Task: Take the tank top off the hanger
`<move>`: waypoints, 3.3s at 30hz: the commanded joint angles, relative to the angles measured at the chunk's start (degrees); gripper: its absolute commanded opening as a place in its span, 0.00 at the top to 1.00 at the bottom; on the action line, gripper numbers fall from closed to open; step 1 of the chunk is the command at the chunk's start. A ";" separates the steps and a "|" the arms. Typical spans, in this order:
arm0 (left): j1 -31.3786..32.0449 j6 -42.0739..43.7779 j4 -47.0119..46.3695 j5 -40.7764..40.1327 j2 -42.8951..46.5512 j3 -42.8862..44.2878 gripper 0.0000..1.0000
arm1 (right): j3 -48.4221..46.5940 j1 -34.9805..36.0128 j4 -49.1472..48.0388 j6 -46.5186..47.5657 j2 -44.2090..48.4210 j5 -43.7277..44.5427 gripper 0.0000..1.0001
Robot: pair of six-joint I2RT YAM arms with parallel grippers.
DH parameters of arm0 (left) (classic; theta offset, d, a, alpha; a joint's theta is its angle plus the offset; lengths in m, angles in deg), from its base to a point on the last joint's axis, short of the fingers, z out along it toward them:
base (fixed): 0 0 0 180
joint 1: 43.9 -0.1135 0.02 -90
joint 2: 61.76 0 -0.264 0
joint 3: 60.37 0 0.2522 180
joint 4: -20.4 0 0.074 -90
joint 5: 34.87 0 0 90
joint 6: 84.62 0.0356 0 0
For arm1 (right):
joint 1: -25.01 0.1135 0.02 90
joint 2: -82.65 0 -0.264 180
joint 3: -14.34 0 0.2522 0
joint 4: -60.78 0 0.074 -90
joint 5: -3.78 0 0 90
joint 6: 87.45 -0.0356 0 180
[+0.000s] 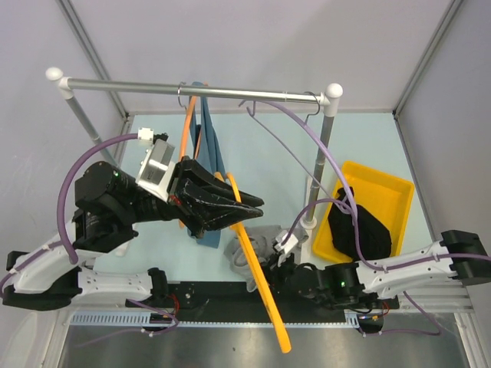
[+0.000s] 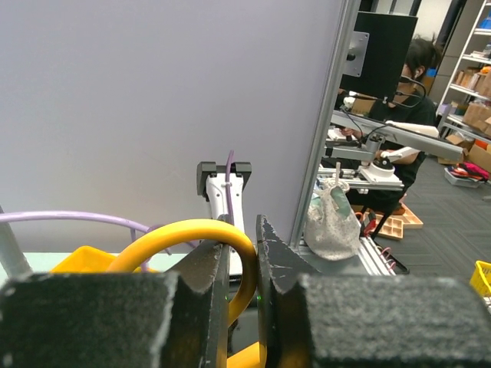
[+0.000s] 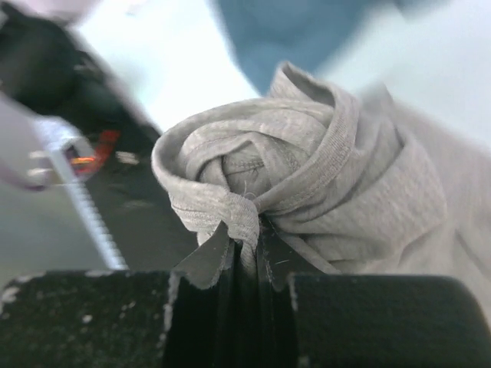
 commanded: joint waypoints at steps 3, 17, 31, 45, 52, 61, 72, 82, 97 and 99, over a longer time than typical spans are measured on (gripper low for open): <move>0.17 2.39 0.00 0.20 -0.84 4.72 1.00 | -14.49 4.07 3.79 19.52 5.39 -3.43 1.00; 0.17 5.03 -1.24 4.87 4.78 3.23 1.00 | -52.37 6.37 20.25 41.74 4.61 15.54 1.00; 0.17 4.68 -1.76 5.39 1.46 3.13 1.00 | -86.82 -1.27 -8.15 95.72 -10.32 17.06 1.00; 0.17 3.36 -1.59 5.92 -2.07 5.06 1.00 | -118.64 -28.69 -10.16 103.72 -29.40 7.31 1.00; 0.17 1.08 -1.06 7.32 -3.82 6.29 1.00 | -121.21 -49.32 -8.25 95.92 -33.18 4.75 1.00; -0.18 -0.77 3.77 9.87 -7.69 10.78 1.00 | -111.64 -93.46 17.94 52.86 -28.89 -2.19 1.00; -3.07 -4.28 0.52 12.16 -8.57 8.06 1.00 | -62.35 -101.92 18.21 33.34 -6.48 -9.22 1.00; -5.54 -6.66 -0.70 13.92 -9.10 6.57 1.00 | -54.40 -100.95 34.70 25.86 6.36 -14.59 1.00; -7.82 -8.68 -2.64 15.68 -7.61 3.57 1.00 | -52.32 -100.86 61.45 7.32 11.73 -23.62 0.98; -7.91 -9.12 -3.25 16.03 -7.43 2.70 1.00 | -48.45 -100.95 62.33 4.60 10.50 -24.34 0.98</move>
